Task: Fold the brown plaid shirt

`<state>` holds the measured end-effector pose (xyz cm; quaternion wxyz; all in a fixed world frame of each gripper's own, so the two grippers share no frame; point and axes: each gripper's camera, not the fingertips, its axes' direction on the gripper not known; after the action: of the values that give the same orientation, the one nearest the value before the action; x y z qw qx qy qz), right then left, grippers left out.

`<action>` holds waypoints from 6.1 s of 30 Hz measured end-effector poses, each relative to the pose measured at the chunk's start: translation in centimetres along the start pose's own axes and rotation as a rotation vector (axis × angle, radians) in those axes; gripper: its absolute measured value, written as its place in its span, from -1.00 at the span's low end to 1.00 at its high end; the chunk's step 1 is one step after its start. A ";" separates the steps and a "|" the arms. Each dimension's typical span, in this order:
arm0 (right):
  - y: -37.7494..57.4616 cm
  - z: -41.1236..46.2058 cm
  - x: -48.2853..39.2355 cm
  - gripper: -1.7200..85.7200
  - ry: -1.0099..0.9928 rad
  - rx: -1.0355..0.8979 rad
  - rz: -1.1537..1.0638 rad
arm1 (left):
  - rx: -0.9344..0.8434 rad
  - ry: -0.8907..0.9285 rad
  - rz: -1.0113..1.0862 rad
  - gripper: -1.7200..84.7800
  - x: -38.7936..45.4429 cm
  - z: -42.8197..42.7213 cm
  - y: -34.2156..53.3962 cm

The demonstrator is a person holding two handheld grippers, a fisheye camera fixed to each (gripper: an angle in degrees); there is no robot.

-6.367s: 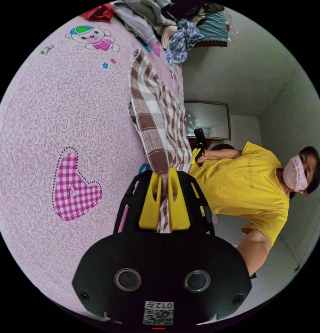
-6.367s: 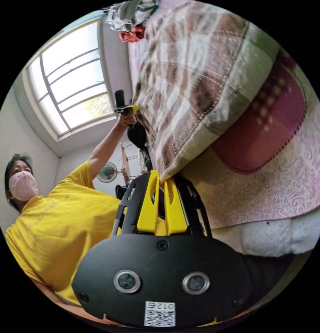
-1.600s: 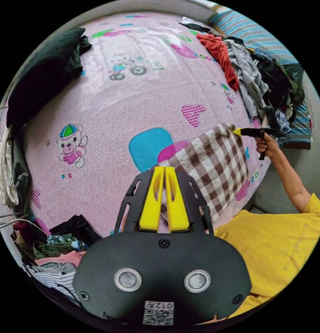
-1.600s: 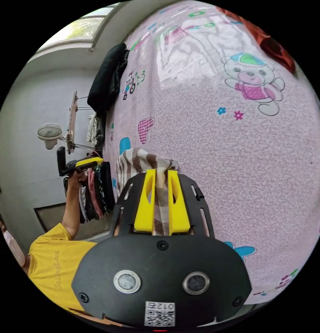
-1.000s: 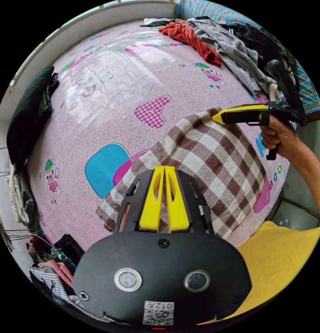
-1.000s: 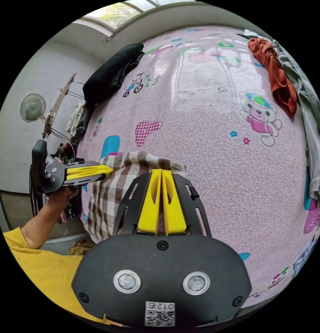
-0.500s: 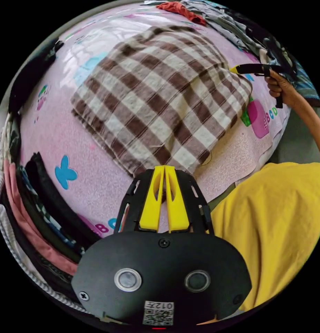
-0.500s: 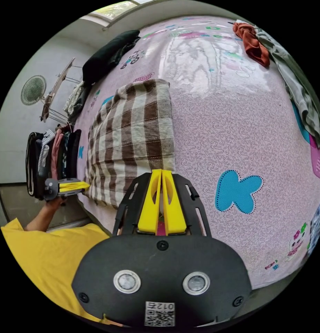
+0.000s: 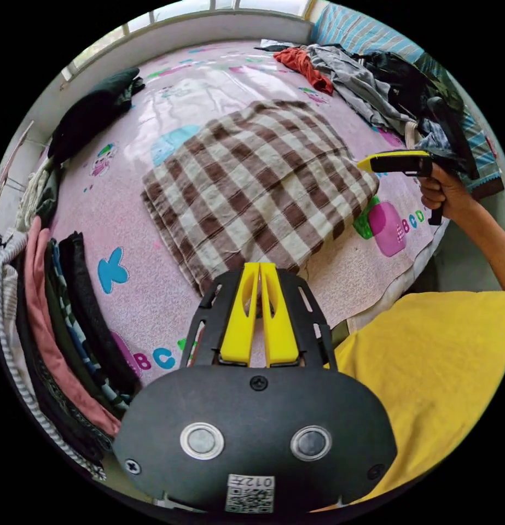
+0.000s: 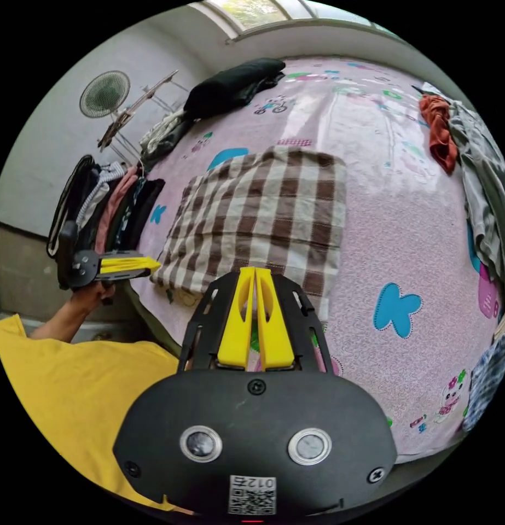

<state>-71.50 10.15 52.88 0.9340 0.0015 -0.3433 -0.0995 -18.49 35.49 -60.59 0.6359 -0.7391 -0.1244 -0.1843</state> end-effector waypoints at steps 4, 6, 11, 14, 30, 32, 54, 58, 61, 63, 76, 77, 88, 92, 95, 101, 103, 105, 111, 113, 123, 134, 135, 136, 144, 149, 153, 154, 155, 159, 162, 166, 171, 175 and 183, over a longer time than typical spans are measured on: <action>-0.3 4.0 -2.4 -0.96 0.135 -0.135 -0.105 | -0.100 -0.107 0.185 -0.95 3.1 2.8 -1.6; -0.3 4.8 -2.7 -0.96 0.158 -0.141 -0.120 | -0.091 -0.118 0.211 -0.95 3.0 3.5 -1.1; 0.1 3.0 -2.7 -0.96 0.135 -0.127 -0.072 | -0.119 -0.020 0.168 -0.96 1.1 1.8 -1.1; 1.9 1.2 -2.8 -0.96 0.117 -0.077 -0.060 | 0.015 0.082 0.225 -0.95 1.4 -1.2 -1.8; 7.8 -1.5 4.8 -0.96 0.139 0.102 0.439 | -0.160 0.129 0.408 -0.95 2.3 2.4 -5.1; 9.0 -1.6 7.4 -0.96 -0.031 0.164 0.644 | -0.283 0.073 0.439 -0.95 2.7 4.9 -5.2; 3.6 -3.0 1.9 -0.96 0.135 0.268 0.385 | 0.005 0.062 0.127 -0.95 -4.9 0.1 -5.0; -2.0 -0.9 -1.2 -0.96 0.157 0.203 0.237 | -0.034 -0.025 0.079 -0.95 -5.9 1.8 -9.1; -5.5 2.0 -3.1 -0.96 0.242 0.091 0.148 | -0.164 -0.102 0.060 -0.95 -6.4 4.9 -10.2; -7.1 4.4 -4.2 -0.96 0.333 -0.035 0.079 | -0.173 -0.085 0.056 -0.95 -6.7 5.9 -9.9; -9.0 8.4 -6.7 -0.95 0.429 -0.060 0.105 | -0.194 0.215 0.061 -0.95 -11.5 9.2 -11.7; -8.9 8.4 -6.6 -0.95 0.413 -0.057 0.088 | -0.198 0.225 0.060 -0.95 -11.7 9.4 -11.8; -16.0 2.3 -5.2 -0.96 0.252 0.107 0.002 | 0.020 0.047 -0.015 -0.95 -15.0 4.1 -21.1; -19.8 5.6 -3.9 -0.96 0.228 0.040 0.032 | -0.126 -0.042 -0.011 -0.95 -15.0 8.4 -24.7; -20.8 8.9 -2.7 -0.96 0.294 -0.082 0.041 | -0.244 -0.102 0.001 -0.95 -15.1 11.9 -24.9; -20.2 9.4 -1.6 -0.96 0.231 -0.060 0.049 | -0.124 -0.022 -0.040 -0.95 -16.6 12.8 -23.0; -19.3 7.9 -1.7 -0.96 0.232 0.004 0.069 | -0.080 -0.109 -0.083 -0.95 -16.8 11.6 -21.3; -17.7 5.8 -2.5 -0.96 0.200 0.073 0.061 | -0.037 -0.087 -0.091 -0.95 -16.6 10.1 -19.3; -10.3 4.9 -5.9 -0.96 0.042 0.073 0.011 | -0.039 0.088 -0.051 -0.95 -11.8 9.9 -10.9; -8.3 7.2 -6.9 -0.96 0.032 0.011 0.011 | -0.074 0.065 -0.037 -0.95 -9.8 11.5 -9.0; -6.1 11.5 -8.5 -0.96 0.108 -0.046 0.085 | -0.200 -0.073 -0.172 -0.96 -9.3 19.2 -2.3; 1.4 13.6 -16.6 -0.93 -0.046 -0.067 0.032 | -0.194 0.101 -0.098 -0.96 -5.6 27.1 1.7; 1.6 13.7 -17.5 -0.93 -0.052 -0.065 0.003 | -0.178 0.119 -0.122 -0.96 -6.0 27.3 2.3; 2.1 14.1 -19.9 -0.91 -0.039 -0.062 -0.086 | -0.178 0.124 -0.131 -0.96 -6.3 27.5 2.8; 7.9 21.0 -35.5 -0.78 0.316 -0.100 -0.828 | -0.163 0.317 -0.356 -0.95 -10.9 31.8 8.5; 11.5 26.1 -39.9 -0.78 0.446 -0.156 -1.107 | -0.168 0.394 -0.436 -0.95 -12.2 35.3 11.1; 13.3 29.1 -41.0 -0.80 0.577 -0.207 -1.226 | -0.181 0.415 -0.449 -0.95 -12.4 37.9 12.1; 13.6 30.0 -41.1 -0.84 0.652 -0.196 -1.229 | -0.186 0.421 -0.458 -0.95 -12.5 38.6 12.4; 13.8 30.3 -41.2 -0.87 0.676 -0.190 -1.230 | -0.187 0.425 -0.464 -0.95 -12.6 39.0 12.5; 13.0 28.9 -41.1 -0.92 0.582 -0.170 -1.086 | -0.160 0.524 -0.554 -0.93 -13.3 41.3 14.2; 12.4 26.3 -39.9 -0.94 0.476 -0.114 -0.985 | -0.091 0.668 -0.670 -0.87 -14.1 43.2 16.0; 12.8 24.0 -38.5 -0.94 0.437 -0.048 -1.002 | 0.033 0.845 -0.760 -0.74 -14.5 45.4 17.6; 12.8 21.7 -35.9 -0.95 0.388 0.003 -0.995 | 0.187 1.073 -0.847 -0.62 -13.9 47.8 19.9; 12.8 19.8 -33.9 -0.94 0.335 0.032 -0.991 | 0.243 1.149 -0.884 -0.55 -13.0 49.7 21.0; 13.3 16.8 -29.6 -0.94 0.246 0.049 -1.047 | 0.121 1.020 -0.896 -0.56 -13.4 53.3 17.3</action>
<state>-101.90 29.82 47.69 0.7923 0.2058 -0.1870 -0.5431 -17.23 85.89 -88.41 0.5173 -0.4000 -0.1131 -0.7481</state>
